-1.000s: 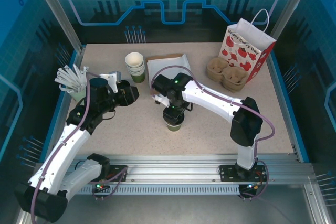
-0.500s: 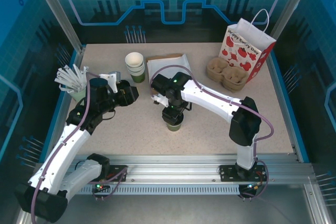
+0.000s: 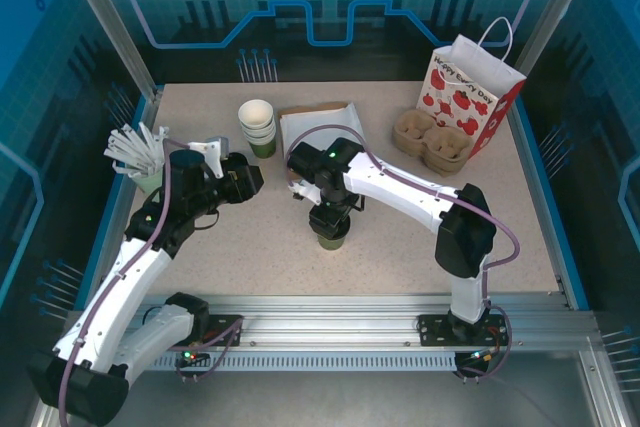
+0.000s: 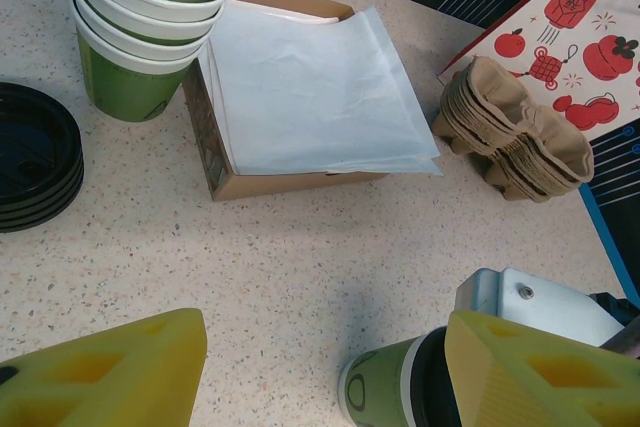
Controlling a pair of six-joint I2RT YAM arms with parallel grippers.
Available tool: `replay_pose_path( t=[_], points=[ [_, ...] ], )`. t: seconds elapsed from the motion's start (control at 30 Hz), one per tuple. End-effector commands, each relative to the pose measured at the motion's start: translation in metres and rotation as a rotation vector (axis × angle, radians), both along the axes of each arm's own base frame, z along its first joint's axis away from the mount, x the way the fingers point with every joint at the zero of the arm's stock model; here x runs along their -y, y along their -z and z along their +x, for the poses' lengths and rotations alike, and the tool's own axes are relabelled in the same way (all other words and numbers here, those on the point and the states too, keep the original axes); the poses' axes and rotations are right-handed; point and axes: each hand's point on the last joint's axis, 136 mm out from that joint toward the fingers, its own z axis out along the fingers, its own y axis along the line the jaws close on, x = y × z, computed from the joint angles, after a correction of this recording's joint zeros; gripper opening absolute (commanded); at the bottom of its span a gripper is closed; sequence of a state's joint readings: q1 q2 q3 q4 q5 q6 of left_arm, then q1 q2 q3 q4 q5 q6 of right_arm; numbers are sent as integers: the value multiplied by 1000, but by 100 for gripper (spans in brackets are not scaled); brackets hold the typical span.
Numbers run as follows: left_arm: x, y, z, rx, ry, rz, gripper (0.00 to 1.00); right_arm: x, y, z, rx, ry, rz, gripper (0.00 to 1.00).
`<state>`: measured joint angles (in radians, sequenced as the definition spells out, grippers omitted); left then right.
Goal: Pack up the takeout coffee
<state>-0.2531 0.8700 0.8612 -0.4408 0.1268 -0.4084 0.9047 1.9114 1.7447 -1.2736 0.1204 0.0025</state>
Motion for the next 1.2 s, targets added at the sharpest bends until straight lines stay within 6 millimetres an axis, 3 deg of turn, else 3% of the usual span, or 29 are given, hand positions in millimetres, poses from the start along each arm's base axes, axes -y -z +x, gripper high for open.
replay_pose_path(
  t=[0.0, 0.33, 0.6, 0.93, 1.17],
  points=[
    [-4, 4, -3, 4, 0, 21, 66, 2, 12, -11, -40, -27, -40, 58],
    [-3, 7, -7, -7, 4, 8, 66, 7, 16, -13, -20, -51, -85, 57],
    [-2, 11, -9, -15, 9, 7, 66, 5, 3, -5, 36, -54, -78, 57],
    [1, 15, -12, -31, 20, -11, 66, 12, 26, -9, 10, -62, -123, 56],
    [11, 37, -28, -122, 59, -94, 66, 16, 37, -18, -52, -59, -95, 56]
  ],
)
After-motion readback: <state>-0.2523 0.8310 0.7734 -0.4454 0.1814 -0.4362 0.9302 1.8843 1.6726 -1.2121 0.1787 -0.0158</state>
